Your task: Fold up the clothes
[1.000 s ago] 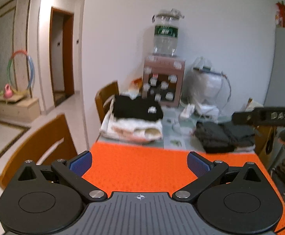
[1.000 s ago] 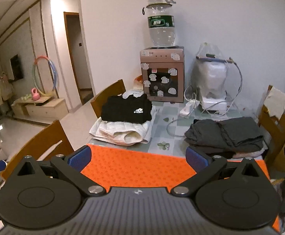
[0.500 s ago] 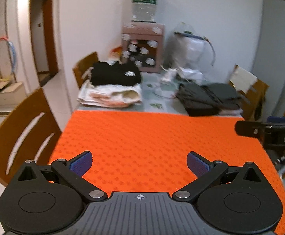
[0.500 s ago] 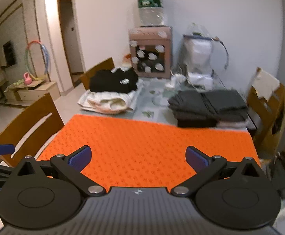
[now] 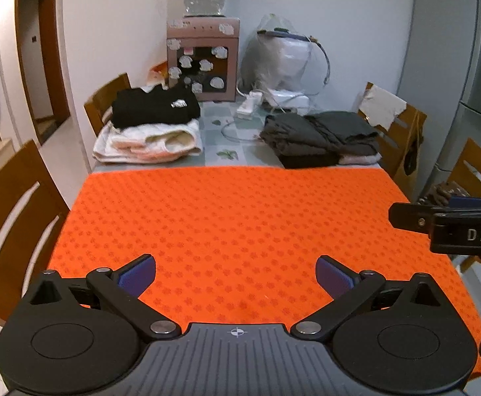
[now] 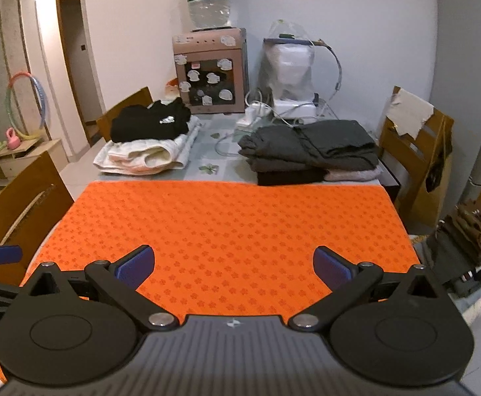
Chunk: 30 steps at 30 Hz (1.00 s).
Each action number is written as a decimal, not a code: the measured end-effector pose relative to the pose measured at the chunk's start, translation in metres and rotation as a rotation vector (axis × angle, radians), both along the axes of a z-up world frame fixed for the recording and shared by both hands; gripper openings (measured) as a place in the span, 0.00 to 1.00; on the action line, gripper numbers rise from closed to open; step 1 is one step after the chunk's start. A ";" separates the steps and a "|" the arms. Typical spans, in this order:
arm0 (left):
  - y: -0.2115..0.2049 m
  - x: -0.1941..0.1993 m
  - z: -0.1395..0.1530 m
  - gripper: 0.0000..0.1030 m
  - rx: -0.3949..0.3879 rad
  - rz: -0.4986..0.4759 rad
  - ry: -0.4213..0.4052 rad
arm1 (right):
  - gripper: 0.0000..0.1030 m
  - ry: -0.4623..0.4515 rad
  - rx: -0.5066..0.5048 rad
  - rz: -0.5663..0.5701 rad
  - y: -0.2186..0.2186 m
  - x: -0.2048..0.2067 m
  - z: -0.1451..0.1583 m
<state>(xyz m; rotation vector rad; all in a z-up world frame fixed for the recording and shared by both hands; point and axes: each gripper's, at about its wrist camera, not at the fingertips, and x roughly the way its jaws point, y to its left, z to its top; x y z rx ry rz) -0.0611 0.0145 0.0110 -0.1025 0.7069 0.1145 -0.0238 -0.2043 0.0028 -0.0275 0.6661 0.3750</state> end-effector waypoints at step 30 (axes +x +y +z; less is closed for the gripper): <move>0.000 -0.006 -0.005 1.00 -0.023 -0.067 0.015 | 1.00 0.046 -0.031 -0.019 0.009 -0.010 -0.020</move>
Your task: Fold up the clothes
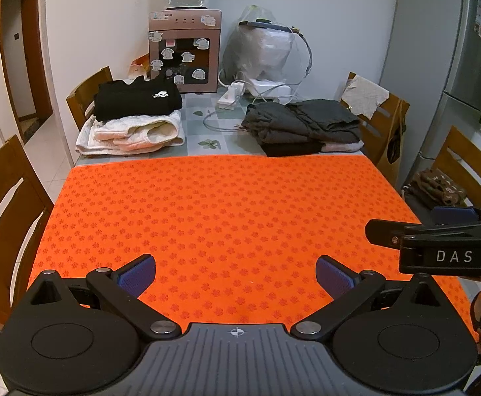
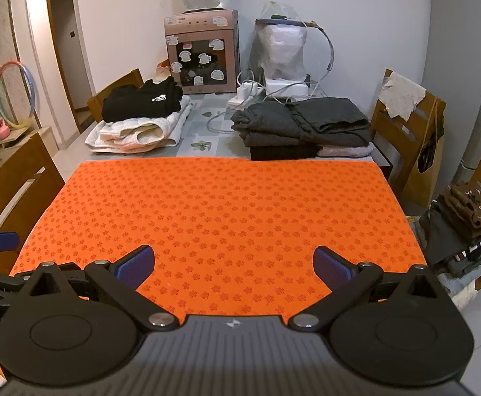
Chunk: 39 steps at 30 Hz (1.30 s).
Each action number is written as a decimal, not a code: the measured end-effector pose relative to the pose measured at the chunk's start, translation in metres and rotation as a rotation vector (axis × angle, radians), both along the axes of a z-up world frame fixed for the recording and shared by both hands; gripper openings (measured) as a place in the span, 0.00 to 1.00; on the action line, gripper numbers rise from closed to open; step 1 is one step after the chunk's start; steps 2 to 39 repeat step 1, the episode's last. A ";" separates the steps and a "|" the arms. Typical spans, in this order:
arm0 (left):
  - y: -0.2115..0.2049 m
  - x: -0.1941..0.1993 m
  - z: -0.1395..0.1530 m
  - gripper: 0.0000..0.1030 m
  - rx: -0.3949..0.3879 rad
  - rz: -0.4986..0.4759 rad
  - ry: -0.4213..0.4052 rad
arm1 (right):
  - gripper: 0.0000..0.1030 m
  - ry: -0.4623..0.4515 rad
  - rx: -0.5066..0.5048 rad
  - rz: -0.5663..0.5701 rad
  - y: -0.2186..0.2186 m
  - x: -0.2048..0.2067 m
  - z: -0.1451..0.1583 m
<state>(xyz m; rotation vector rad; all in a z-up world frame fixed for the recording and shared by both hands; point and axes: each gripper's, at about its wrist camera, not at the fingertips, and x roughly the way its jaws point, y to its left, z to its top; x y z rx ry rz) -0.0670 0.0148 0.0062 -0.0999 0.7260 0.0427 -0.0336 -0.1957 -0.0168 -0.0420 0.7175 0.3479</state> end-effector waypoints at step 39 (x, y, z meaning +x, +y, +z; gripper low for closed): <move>0.001 0.000 0.000 1.00 0.000 0.002 0.000 | 1.00 0.000 0.000 0.001 0.001 0.001 0.000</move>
